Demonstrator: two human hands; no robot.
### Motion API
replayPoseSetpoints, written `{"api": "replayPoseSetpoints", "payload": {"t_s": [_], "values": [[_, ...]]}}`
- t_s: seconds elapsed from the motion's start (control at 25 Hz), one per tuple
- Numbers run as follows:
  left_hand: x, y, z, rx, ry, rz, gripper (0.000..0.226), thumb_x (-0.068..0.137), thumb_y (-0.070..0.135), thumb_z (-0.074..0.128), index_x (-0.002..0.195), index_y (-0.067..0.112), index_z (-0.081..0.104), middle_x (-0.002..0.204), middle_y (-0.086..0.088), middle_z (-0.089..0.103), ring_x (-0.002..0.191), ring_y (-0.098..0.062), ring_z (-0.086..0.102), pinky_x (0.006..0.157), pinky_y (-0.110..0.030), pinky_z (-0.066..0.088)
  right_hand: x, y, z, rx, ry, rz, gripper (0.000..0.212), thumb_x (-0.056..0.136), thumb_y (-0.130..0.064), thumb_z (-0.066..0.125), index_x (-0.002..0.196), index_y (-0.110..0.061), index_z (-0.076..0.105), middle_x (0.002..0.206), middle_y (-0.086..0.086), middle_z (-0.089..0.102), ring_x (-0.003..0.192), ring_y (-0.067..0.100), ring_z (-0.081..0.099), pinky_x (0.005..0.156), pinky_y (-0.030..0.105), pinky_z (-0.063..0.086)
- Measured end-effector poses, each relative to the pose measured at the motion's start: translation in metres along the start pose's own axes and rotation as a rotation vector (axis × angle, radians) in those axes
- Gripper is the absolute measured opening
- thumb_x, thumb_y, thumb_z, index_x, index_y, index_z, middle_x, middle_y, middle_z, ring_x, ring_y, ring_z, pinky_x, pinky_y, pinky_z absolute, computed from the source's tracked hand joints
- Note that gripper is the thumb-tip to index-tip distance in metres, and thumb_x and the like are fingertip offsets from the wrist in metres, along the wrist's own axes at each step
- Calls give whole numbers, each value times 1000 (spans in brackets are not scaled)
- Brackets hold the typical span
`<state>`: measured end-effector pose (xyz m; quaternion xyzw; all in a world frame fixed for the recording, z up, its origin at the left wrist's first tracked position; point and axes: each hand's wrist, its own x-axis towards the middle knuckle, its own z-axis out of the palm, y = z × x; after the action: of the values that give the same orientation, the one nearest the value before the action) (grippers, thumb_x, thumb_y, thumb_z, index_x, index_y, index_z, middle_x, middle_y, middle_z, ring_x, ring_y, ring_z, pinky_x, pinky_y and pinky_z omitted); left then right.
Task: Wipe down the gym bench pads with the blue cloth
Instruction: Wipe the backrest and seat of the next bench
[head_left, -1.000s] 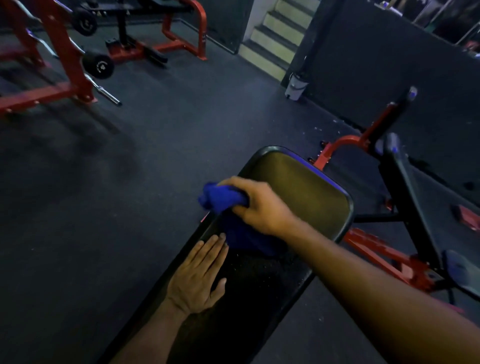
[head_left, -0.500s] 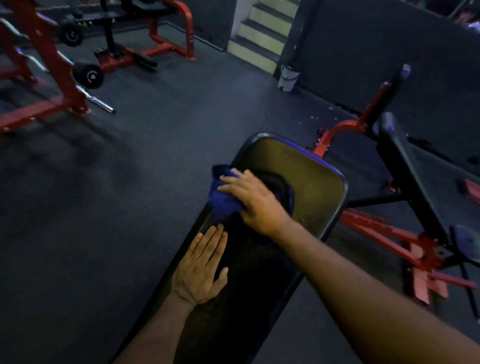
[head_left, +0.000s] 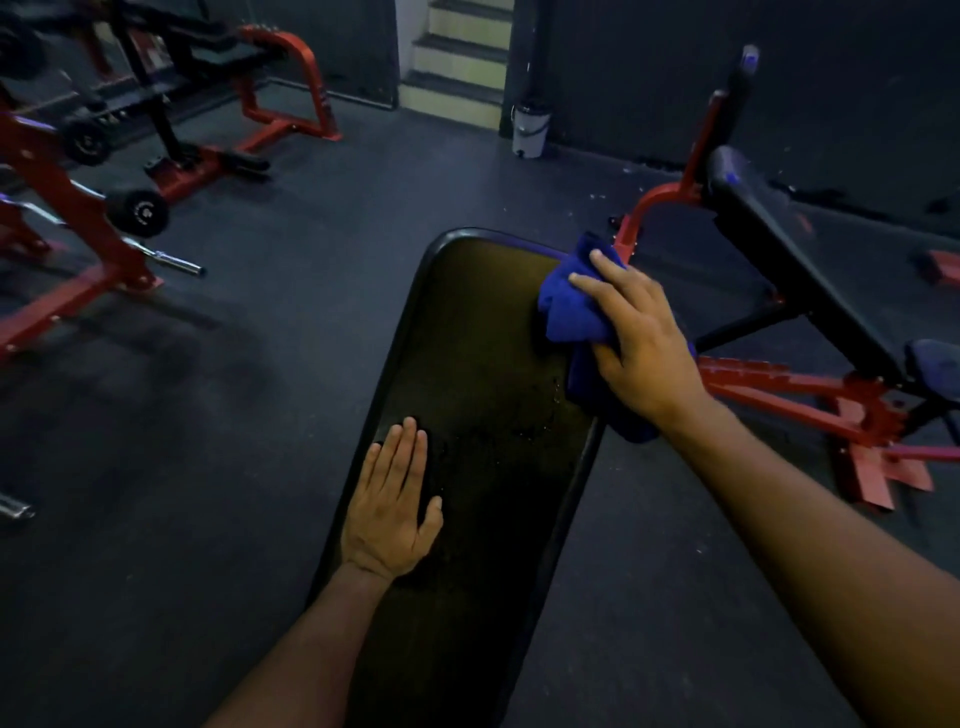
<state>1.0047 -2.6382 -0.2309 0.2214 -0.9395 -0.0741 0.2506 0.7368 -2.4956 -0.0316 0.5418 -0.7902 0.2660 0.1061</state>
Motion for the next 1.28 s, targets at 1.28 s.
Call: {"api": "replayPoseSetpoints", "payload": {"t_s": [1.28], "values": [[-3,-2,12,94,63,34,80,94,41,37,160,0,20,169,-19,15,158,-29,12,128,-46,10,-43,-18,48,-189,-39,-21,69,68,-7,50,136,-16,58,151,9,46,142,42,35,114,60,25]]}}
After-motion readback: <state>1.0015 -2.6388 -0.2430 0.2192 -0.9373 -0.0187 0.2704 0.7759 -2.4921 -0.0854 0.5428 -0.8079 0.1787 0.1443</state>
